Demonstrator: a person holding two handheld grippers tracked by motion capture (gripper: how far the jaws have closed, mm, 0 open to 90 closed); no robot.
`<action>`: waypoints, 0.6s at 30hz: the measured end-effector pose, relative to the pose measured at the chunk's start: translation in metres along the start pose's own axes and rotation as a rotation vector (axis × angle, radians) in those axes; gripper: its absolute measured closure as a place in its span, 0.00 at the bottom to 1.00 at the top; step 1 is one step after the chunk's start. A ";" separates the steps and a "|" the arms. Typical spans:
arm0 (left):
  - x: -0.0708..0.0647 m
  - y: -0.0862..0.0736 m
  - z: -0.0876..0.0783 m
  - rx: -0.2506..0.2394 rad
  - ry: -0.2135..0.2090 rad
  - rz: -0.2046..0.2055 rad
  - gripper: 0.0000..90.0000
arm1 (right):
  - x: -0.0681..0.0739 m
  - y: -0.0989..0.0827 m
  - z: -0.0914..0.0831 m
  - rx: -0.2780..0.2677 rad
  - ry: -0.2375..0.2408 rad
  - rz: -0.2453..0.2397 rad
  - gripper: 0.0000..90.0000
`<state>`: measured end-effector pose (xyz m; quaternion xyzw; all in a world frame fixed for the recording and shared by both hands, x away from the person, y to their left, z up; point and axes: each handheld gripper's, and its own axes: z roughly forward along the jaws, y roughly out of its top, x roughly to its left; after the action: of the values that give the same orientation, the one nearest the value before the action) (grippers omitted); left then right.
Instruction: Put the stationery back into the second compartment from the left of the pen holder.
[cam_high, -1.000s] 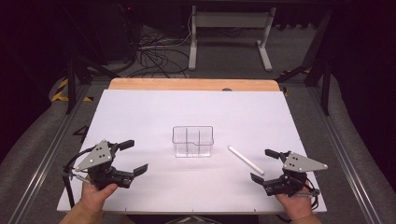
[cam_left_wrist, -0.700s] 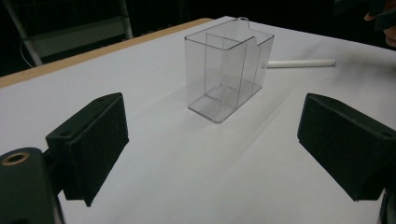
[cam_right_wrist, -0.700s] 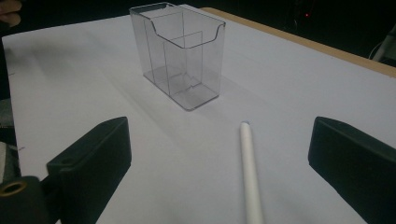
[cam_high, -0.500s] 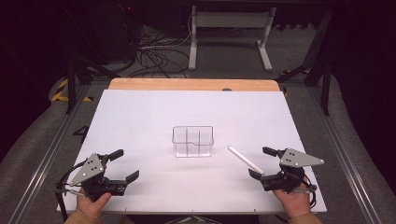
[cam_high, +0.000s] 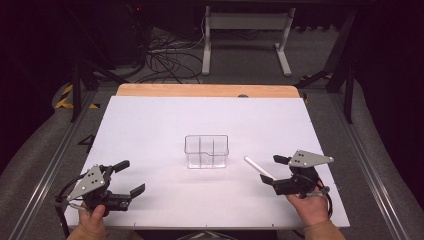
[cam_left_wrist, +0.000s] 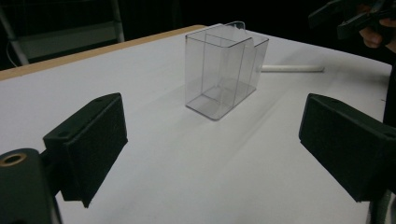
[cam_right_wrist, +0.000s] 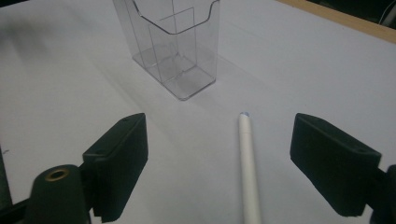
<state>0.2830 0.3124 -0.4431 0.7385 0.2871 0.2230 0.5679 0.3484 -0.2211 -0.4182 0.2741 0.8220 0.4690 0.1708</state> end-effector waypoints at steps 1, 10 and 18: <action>0.001 0.000 0.000 0.000 0.003 0.003 0.09 | 0.000 0.003 0.003 0.014 -0.005 0.002 0.23; -0.001 0.000 0.000 0.005 0.017 0.000 0.09 | -0.006 0.017 0.025 0.132 -0.028 0.016 0.28; -0.001 0.000 0.001 0.010 0.020 0.014 0.09 | -0.009 0.025 0.041 0.227 -0.056 0.012 0.32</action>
<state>0.2826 0.3110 -0.4433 0.7411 0.2888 0.2330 0.5595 0.3841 -0.1888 -0.4170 0.3097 0.8631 0.3661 0.1586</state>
